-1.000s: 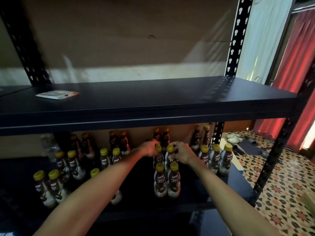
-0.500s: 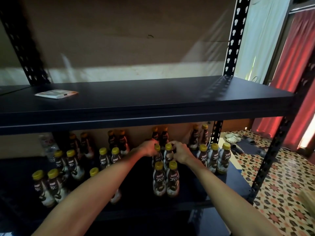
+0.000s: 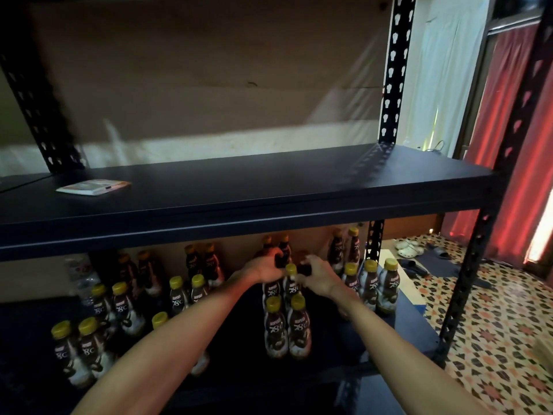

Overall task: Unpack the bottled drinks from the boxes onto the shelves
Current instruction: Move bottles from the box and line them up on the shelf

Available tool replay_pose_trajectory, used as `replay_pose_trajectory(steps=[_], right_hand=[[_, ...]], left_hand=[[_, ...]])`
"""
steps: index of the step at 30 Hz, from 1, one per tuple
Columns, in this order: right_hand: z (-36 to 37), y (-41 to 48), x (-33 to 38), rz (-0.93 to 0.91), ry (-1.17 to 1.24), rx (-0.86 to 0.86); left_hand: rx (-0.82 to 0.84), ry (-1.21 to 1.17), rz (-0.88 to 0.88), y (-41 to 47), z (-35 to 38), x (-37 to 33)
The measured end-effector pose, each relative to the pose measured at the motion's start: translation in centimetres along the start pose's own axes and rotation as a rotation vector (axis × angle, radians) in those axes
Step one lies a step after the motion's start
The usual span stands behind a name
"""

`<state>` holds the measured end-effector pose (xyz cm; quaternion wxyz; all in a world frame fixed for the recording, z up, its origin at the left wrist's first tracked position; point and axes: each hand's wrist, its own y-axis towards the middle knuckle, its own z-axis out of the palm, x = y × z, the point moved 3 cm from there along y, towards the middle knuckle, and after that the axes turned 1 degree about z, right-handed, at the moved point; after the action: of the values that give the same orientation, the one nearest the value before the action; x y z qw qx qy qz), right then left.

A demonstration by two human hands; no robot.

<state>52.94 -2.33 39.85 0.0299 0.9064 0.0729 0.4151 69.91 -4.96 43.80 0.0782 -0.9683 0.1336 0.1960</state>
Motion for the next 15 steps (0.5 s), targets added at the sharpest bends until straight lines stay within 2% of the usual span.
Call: replay_pose_trajectory(steps=[3,12,15], right_hand=[[-2.7,-0.6,-0.3,-0.004,0.013,-0.055],[-11.4,-4.2,-5.1,-0.001,0.023,-0.217],[-12.4,-5.7,-7.0,0.027,0.046,-0.175]], left_hand=[[-0.063,-0.009,0.011,0.6,0.0,-2.9],[0.016,-0.016,0.19,2.1,4.7,-15.1],[0.011,0.004,0.176,2.7,6.7,-16.5]])
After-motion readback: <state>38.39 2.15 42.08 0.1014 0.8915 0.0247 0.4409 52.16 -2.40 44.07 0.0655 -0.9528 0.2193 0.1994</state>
